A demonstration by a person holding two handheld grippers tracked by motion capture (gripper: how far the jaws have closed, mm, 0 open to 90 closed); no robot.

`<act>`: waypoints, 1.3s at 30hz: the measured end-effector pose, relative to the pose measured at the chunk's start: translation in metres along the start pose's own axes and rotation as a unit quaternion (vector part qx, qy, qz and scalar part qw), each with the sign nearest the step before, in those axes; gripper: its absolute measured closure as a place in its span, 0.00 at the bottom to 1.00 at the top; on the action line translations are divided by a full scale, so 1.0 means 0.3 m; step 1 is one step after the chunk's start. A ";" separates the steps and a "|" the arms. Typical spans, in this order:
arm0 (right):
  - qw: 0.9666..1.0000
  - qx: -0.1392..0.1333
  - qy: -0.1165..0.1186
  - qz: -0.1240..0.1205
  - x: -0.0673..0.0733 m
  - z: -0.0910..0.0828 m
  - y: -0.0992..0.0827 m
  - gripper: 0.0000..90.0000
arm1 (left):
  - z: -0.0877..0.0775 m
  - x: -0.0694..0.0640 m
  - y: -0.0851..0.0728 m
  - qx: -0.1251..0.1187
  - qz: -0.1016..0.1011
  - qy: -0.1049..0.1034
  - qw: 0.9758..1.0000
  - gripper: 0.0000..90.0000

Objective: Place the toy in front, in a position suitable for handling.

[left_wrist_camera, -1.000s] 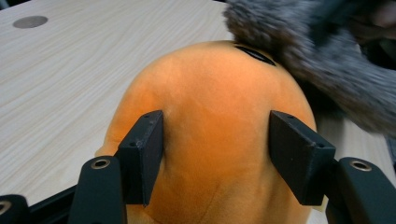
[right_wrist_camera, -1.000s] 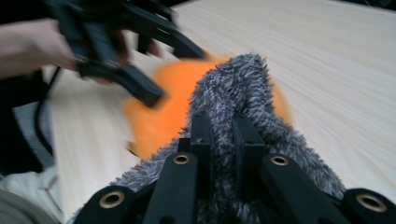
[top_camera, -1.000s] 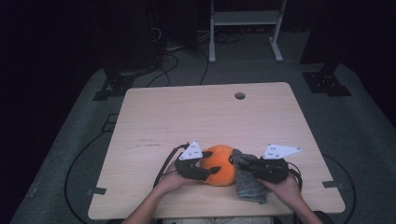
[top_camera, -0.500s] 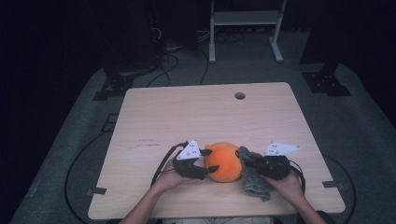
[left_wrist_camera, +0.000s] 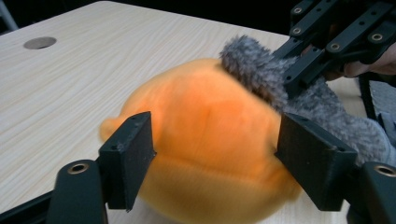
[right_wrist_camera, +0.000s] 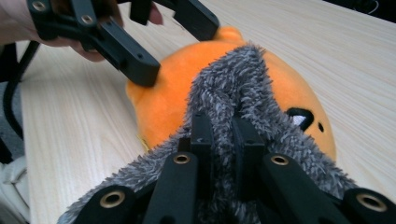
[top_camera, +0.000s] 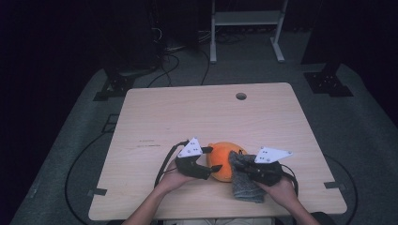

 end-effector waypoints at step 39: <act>1.000 -0.014 -0.015 0.017 -0.017 -0.043 0.000 0.90 | 0.005 0.015 0.001 -0.017 -0.041 -0.008 0.999 0.50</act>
Point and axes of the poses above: each handheld gripper's, and its own axes: z roughly forward along the jaws, y roughly out of its top, x roughly to its left, the point moved 10 cm from there along z, roughly forward along the jaws, and after that the axes turned 15 degrees about -y, right-handed, at the moved point
